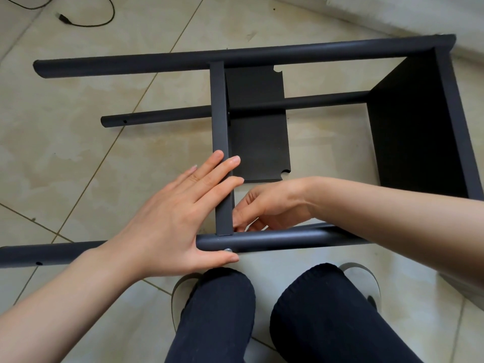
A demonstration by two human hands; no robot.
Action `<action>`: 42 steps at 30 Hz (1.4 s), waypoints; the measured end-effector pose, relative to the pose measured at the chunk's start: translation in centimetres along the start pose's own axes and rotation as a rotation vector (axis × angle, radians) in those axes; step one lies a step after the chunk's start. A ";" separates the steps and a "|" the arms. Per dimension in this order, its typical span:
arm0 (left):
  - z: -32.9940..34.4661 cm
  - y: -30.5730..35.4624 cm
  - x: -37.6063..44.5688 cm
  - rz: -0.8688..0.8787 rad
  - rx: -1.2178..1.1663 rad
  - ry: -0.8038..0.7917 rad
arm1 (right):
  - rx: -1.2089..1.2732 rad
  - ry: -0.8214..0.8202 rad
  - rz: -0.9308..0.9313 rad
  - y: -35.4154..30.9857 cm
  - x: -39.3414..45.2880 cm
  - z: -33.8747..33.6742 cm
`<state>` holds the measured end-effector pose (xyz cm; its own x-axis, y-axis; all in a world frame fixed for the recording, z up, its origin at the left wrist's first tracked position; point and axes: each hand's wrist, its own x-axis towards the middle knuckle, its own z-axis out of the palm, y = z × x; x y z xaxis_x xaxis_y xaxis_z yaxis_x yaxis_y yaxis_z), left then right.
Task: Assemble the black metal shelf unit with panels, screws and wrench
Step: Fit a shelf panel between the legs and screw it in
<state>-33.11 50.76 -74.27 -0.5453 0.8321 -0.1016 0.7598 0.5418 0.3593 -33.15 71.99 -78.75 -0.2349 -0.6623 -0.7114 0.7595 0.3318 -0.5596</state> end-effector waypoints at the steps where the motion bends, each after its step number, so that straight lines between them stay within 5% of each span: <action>1: 0.0 0.0 0.0 0.000 0.002 0.000 | 0.002 -0.003 -0.009 0.0 0.0 0.0; 21: -0.7 0.4 -0.3 -0.033 0.048 -0.065 | -0.082 0.255 -0.088 -0.2 -1.4 1.9; 26: -0.7 2.2 -1.5 -0.175 0.009 -0.072 | -0.198 0.386 -0.165 0.0 -4.0 2.5; 30: -0.2 4.9 -3.6 -0.315 -0.086 0.098 | -0.310 0.561 -0.226 0.4 -5.7 3.5; 36: 0.4 8.7 -7.4 -0.639 -0.451 0.616 | -0.443 0.775 -0.289 -0.8 -8.4 4.2; 42: 1.4 9.2 -7.2 -1.074 -1.150 0.600 | -0.728 1.149 -0.361 -5.7 -8.9 1.8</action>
<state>-21.70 49.88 -71.50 -0.8621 -0.1365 -0.4879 -0.5065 0.2066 0.8371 -34.28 74.83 -68.49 -0.9728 0.0092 -0.2314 0.1555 0.7664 -0.6233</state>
